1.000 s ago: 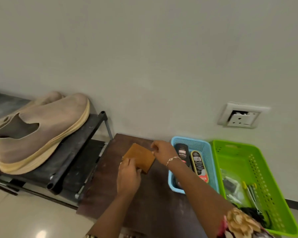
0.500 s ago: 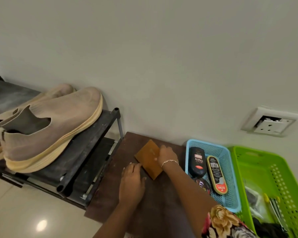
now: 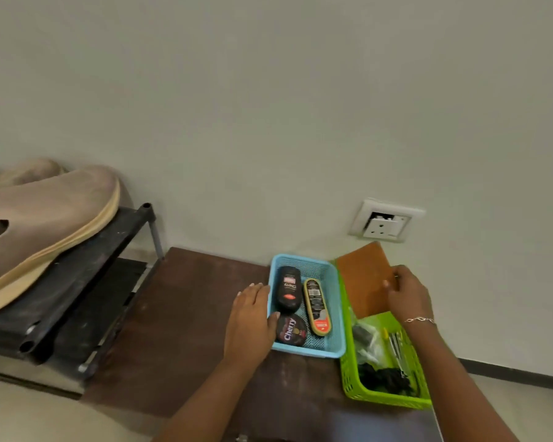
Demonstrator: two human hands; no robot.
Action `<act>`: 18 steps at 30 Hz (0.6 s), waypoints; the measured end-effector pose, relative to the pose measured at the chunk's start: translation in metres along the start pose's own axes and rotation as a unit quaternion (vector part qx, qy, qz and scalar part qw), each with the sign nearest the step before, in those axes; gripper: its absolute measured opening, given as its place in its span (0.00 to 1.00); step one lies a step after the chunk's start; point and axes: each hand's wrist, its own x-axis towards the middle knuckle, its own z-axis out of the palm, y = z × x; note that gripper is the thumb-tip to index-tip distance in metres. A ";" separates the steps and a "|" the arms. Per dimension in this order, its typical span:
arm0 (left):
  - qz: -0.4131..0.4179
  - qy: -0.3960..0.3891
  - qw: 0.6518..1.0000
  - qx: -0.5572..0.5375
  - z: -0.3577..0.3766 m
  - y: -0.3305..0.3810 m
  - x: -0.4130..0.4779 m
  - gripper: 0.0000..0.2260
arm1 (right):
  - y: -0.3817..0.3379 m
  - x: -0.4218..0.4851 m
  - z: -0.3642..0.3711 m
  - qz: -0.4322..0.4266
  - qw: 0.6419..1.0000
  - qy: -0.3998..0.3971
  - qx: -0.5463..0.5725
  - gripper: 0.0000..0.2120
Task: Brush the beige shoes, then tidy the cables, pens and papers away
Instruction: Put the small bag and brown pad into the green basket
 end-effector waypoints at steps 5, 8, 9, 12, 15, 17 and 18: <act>0.059 0.001 0.998 -0.014 0.021 0.040 0.007 0.23 | 0.036 0.035 -0.017 -0.020 0.975 -0.054 -0.216 0.14; 0.070 -0.024 0.997 -0.011 0.037 0.047 0.010 0.22 | 0.049 0.059 -0.003 -0.050 0.953 -0.126 -0.271 0.16; 0.071 -0.030 0.997 -0.005 0.043 0.048 0.012 0.22 | 0.052 0.066 0.004 -0.051 0.951 -0.145 -0.268 0.16; 0.084 -0.042 0.996 0.000 0.055 0.051 0.016 0.23 | 0.064 0.085 0.026 -0.049 0.942 -0.200 -0.265 0.16; 0.101 -0.039 0.994 0.021 0.062 0.053 0.018 0.22 | 0.075 0.093 0.037 -0.097 0.925 -0.167 -0.328 0.14; 0.096 -0.039 0.994 0.022 0.067 0.052 0.016 0.22 | 0.079 0.093 0.041 -0.160 0.909 -0.070 -0.377 0.13; 0.091 -0.044 0.995 0.021 0.070 0.052 0.015 0.24 | 0.083 0.090 0.044 -0.172 0.914 -0.035 -0.366 0.12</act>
